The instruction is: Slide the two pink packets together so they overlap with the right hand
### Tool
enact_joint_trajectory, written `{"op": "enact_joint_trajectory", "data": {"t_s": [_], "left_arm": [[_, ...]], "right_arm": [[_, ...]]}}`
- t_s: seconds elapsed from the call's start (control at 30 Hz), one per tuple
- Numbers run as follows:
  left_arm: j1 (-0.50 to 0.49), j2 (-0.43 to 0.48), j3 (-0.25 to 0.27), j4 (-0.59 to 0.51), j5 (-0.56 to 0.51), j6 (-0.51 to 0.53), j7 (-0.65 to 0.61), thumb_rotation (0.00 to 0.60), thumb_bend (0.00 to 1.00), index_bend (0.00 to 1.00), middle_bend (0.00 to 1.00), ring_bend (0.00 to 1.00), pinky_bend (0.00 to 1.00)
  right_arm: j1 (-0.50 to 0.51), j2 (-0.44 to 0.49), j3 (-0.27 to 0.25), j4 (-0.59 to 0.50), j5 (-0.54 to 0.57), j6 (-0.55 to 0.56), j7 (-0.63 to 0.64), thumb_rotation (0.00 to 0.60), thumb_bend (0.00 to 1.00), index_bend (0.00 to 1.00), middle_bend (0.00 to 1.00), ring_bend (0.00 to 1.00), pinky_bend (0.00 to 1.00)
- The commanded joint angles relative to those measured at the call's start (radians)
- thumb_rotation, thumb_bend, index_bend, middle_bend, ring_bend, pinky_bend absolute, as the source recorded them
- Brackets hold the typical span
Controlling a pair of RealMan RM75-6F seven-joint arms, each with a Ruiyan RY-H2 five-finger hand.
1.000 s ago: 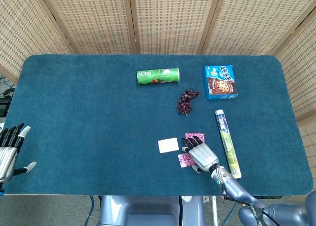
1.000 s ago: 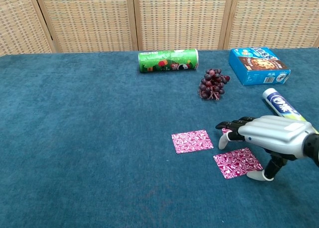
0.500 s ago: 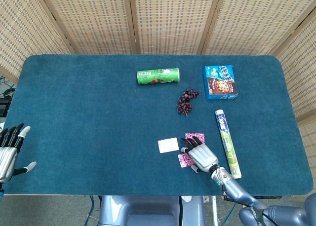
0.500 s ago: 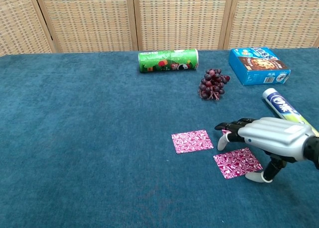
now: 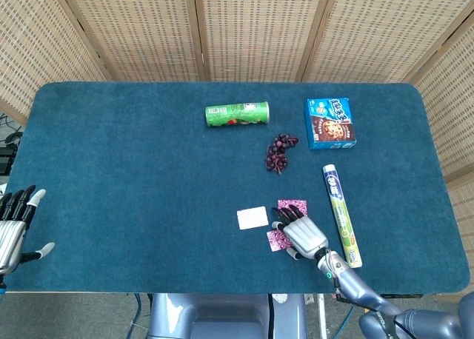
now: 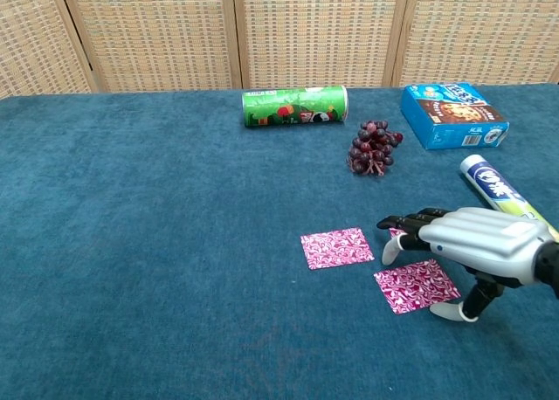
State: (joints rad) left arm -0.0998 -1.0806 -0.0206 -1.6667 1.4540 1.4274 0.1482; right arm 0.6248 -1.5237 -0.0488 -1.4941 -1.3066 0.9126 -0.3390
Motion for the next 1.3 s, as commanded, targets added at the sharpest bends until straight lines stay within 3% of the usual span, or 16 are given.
{"op": "enact_joint_trajectory", "data": {"t_s": [0.03, 1.3], "left_arm": [[0.0, 0.0, 0.0, 0.0, 0.0, 0.0, 0.0, 0.6, 0.0, 0.0, 0.0, 0.0, 0.0], [0.0, -0.001, 0.0, 0.0, -0.001, 0.0, 0.002, 0.6, 0.0, 0.0, 0.0, 0.0, 0.0]], "right_arm": [[-0.002, 0.0, 0.001, 0.002, -0.006, 0.001, 0.004, 0.6, 0.36, 0.55, 0.0, 0.0, 0.0], [-0.04, -0.034, 0.007, 0.069, -0.096, 0.033, 0.09, 0.6, 0.41, 0.66, 0.0, 0.0, 0.0]]}}
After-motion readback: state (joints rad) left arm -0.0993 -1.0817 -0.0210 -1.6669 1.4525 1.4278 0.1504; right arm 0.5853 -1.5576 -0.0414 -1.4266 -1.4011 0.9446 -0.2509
